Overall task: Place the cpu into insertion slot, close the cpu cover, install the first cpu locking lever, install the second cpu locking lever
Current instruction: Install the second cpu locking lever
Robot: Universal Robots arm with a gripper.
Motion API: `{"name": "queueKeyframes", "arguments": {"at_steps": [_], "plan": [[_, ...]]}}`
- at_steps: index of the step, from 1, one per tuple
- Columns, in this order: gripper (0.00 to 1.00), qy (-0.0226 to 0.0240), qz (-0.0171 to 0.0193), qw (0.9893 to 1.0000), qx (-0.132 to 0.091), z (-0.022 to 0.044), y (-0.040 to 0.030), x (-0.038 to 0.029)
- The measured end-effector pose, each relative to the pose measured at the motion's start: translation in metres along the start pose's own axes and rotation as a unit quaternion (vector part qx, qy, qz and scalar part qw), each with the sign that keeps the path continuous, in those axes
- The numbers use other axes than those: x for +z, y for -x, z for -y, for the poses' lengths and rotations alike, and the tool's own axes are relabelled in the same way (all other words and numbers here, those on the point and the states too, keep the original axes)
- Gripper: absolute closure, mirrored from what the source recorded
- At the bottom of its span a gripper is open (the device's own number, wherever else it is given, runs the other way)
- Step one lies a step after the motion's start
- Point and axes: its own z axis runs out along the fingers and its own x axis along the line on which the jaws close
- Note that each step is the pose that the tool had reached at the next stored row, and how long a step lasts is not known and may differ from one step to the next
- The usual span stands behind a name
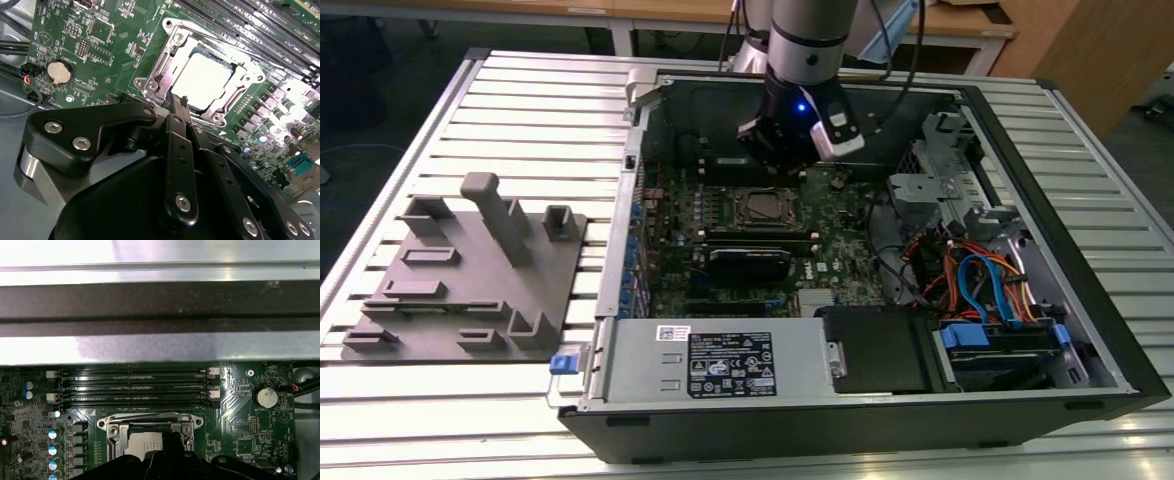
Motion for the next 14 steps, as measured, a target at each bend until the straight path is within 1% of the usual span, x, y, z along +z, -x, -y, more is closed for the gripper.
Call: {"name": "queueKeyframes", "arguments": {"at_steps": [9, 12, 14], "plan": [[0.9, 0.0, 0.0, 1.0, -0.001, 0.0015, 0.0001, -0.0001], [0.9, -0.0001, -0.0007, 0.9999, -0.016, 0.0015, 0.0, -0.0001], [0.9, 0.0001, -0.0007, 0.9998, -0.017, 0.0016, 0.0001, 0.0]]}}
